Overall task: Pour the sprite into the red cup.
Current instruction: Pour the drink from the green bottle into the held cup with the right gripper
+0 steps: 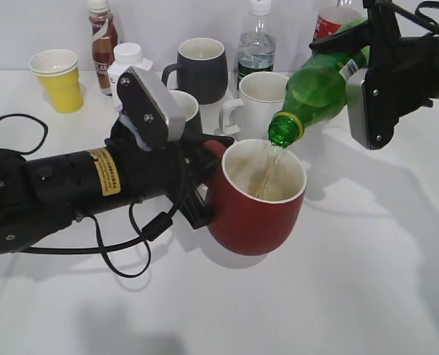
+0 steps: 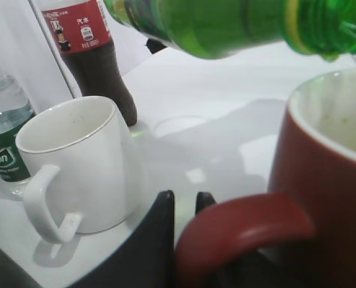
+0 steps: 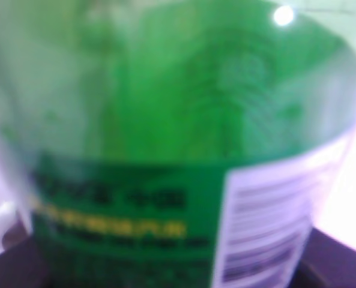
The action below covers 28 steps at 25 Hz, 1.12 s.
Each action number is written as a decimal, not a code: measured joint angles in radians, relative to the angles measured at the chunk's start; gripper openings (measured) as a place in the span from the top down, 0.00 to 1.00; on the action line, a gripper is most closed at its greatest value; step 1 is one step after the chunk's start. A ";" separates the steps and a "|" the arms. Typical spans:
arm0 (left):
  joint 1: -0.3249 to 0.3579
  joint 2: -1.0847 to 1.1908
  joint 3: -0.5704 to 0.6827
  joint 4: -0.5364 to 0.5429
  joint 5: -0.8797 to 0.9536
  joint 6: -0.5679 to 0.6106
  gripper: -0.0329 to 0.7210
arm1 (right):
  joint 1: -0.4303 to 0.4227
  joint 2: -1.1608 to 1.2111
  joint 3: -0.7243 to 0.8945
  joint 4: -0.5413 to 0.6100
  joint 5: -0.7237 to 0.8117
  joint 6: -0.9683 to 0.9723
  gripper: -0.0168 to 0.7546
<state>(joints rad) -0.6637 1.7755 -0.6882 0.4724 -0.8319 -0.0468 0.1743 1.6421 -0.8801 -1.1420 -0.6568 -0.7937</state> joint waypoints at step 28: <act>0.000 0.001 0.000 0.003 0.008 0.003 0.85 | 0.000 -0.030 0.000 0.010 -0.006 -0.014 0.44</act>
<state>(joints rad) -0.6637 1.7766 -0.6882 0.4753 -0.8237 -0.0438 0.1743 1.6116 -0.8801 -1.1321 -0.6631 -0.8082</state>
